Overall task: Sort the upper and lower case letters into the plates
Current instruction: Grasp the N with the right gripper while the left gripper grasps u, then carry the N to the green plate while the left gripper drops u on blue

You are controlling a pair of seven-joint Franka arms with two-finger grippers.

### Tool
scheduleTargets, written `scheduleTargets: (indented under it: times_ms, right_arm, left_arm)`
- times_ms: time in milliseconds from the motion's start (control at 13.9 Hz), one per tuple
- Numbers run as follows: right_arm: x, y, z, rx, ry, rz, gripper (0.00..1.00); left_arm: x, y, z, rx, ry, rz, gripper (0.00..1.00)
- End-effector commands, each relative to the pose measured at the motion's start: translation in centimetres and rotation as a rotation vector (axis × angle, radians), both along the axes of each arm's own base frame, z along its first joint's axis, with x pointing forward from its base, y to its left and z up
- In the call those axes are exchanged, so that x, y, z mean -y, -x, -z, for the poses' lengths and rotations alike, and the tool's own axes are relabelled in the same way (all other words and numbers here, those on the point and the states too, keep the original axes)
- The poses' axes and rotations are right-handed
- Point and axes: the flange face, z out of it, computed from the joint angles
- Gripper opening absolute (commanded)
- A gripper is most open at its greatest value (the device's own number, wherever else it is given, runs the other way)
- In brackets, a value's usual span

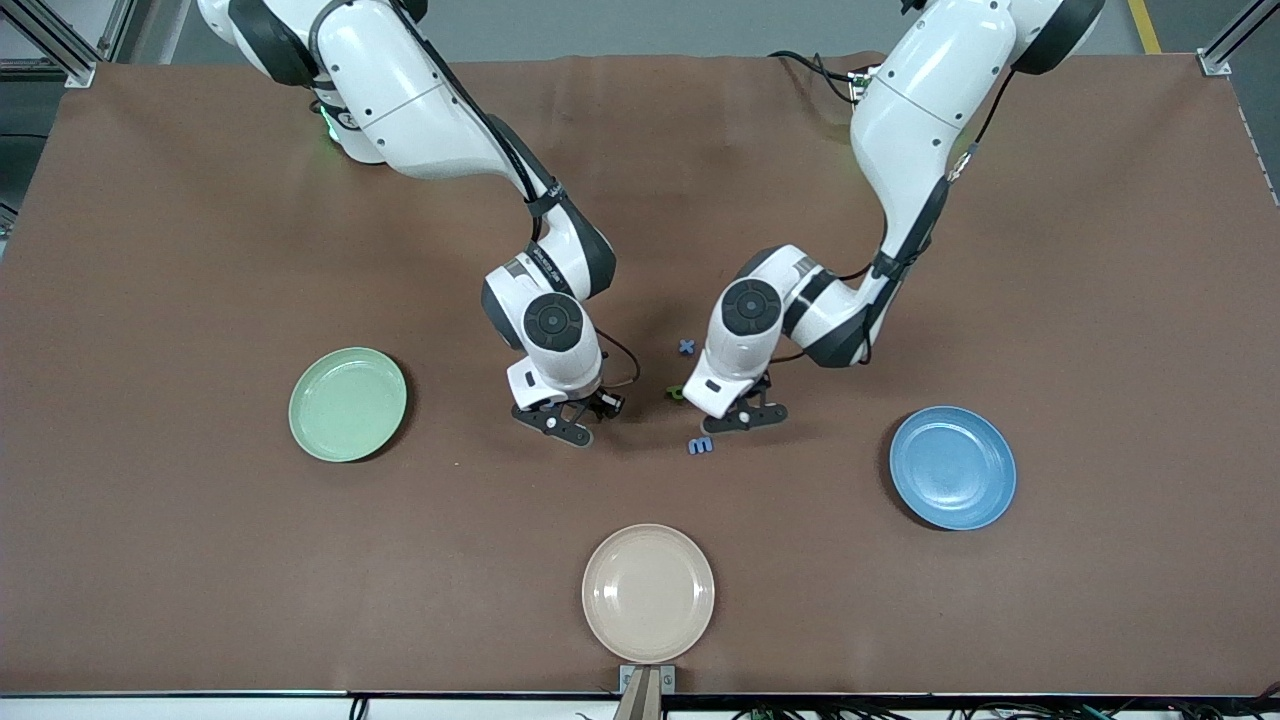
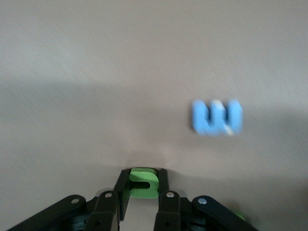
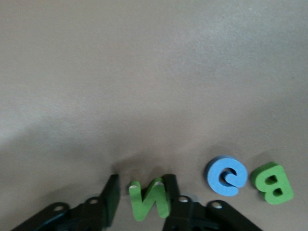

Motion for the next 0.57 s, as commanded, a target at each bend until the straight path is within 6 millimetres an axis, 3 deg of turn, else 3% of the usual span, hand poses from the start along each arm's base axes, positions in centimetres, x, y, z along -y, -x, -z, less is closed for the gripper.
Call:
scheduleTargets:
  times_ms: [0, 144, 215, 359, 431, 503]
  right_arm:
    - [-0.3, -0.2, 0.1, 0.027, 0.0, 0.016, 0.24]
    - [-0.1, -0.4, -0.3, 0.025, 0.001, 0.018, 0.03]
    - [0.4, -0.8, -0.7, 0.027, 0.001, 0.015, 0.0]
    - [1.6, -1.6, -1.1, 0.016, 0.015, 0.005, 0.0]
    - [1.7, -1.7, -1.7, 0.021, 0.012, -0.011, 0.0]
    - [2.4, -2.2, -2.0, 0.02, 0.013, -0.014, 0.0]
  left_arm:
    - [-4.4, -3.6, -3.9, 0.07, -0.011, -0.055, 0.0]
    - [-8.7, -6.1, -7.0, 0.097, -0.015, -0.077, 0.0]
    - [-10.9, -6.8, -7.9, 0.087, -0.032, -0.09, 0.0]
    - [-17.3, -8.0, -8.9, 0.076, -0.06, -0.125, 0.0]
    - [-19.5, -7.9, -8.8, 0.062, -0.073, -0.105, 0.0]
    - [-22.8, -8.3, -8.7, 0.052, -0.081, -0.113, 0.01]
